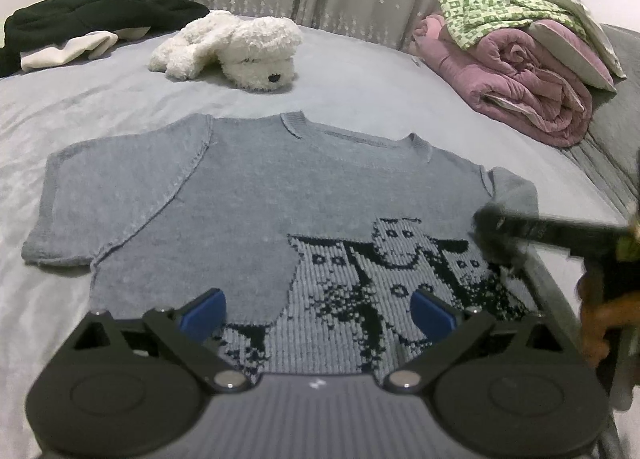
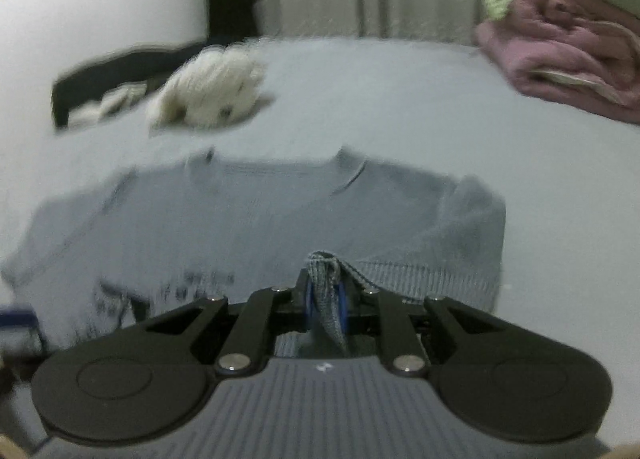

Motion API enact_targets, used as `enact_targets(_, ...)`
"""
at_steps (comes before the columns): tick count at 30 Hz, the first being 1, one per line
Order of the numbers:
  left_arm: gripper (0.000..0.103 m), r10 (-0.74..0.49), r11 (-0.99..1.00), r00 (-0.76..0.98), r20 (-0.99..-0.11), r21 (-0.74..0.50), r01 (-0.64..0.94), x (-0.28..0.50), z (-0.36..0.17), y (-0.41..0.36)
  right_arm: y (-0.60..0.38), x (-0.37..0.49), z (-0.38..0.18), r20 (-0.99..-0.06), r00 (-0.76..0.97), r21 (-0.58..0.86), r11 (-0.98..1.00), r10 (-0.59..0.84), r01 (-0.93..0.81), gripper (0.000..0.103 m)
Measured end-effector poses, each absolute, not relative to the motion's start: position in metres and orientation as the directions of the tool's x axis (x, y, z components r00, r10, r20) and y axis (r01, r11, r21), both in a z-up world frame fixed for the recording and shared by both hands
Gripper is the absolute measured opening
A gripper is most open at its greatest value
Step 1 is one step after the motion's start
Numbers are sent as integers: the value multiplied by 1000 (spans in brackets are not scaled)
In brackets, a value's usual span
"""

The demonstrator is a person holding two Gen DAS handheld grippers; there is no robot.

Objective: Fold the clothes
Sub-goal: 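Fold the grasped sweater side over the cat print with the right gripper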

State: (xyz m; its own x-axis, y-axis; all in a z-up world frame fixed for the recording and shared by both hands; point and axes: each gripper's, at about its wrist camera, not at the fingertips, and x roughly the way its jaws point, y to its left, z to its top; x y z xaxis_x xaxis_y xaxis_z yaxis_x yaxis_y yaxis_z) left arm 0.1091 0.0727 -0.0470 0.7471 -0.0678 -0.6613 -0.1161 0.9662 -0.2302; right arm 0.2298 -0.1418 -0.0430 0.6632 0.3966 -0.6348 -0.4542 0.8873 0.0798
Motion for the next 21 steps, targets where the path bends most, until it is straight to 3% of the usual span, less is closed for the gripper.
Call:
enact_targets(4,96,-97,959,754,-650,-265,-104,114,-43,74,-143,229,-54,-641,638,110,874,427,-474,30)
enact_targets(6,96,-108,960,761,-640,-265,-87,117,-40,73,-155,229,-51,-628,607,202,855,487,-477,46)
enact_targets(7,96,-111,963,765,-634,-259,-74,120,-38,70,-162,229,-47,-615,594,244,841,519,-482,47)
enact_targets(13,96,-170,978,795,-582,-197,65,145,-28,39,-210,227,-33,-538,548,414,767,641,-491,50)
enact_targets(21,91,-209,957,791,-575,46,286,189,-42,-39,-267,231,-36,-441,605,500,741,663,-448,51)
